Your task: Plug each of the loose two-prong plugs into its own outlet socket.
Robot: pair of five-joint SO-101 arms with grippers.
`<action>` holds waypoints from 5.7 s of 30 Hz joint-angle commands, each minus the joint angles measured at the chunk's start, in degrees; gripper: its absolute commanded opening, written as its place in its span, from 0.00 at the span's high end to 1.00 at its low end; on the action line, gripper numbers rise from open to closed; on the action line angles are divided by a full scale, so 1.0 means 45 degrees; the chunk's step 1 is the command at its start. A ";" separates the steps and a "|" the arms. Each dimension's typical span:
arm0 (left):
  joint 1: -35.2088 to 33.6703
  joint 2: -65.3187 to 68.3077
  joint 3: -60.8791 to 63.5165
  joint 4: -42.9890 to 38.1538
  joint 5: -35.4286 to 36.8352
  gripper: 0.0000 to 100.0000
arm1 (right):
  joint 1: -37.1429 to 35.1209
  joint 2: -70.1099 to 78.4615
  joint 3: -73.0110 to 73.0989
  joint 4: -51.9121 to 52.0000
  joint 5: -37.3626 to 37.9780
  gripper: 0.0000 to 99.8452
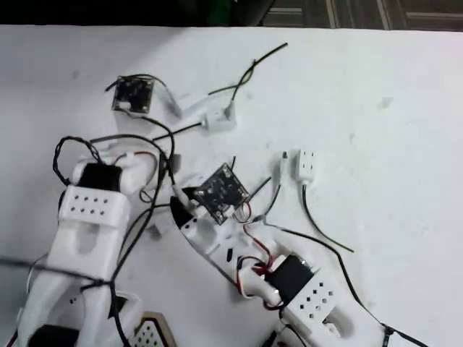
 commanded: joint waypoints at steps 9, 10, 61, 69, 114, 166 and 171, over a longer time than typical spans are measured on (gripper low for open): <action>0.1827 -0.3917 -0.0449 0.2247 -0.0469 0.77 | 0.0068 -0.0186 -0.0098 -0.0225 -0.0234 0.98; 0.1768 -0.3917 -0.0449 0.2325 -0.0606 0.77 | 0.0088 -0.0186 -0.0098 -0.0205 -0.0254 0.98; -0.5460 -0.3956 0.6369 -0.0645 -0.3028 0.77 | 0.3292 1.2278 -0.4376 -0.4288 0.1973 0.98; -0.5460 -0.3937 0.6388 -0.0645 -0.3048 0.77 | 0.3272 1.1556 -0.4317 -0.3292 0.1934 0.98; -0.5460 -0.4015 0.6642 -0.0860 -0.3048 0.77 | 0.3136 1.3822 -0.4376 -0.3272 0.2755 0.98; -0.8313 -0.4015 0.6545 -0.2090 -0.2462 0.77 | 0.0400 1.4994 -1.3206 0.9172 -0.7150 0.83; -0.8313 -0.4015 0.6545 -0.2090 -0.2462 0.77 | 0.0186 1.7084 -1.3284 0.7746 -0.7365 0.83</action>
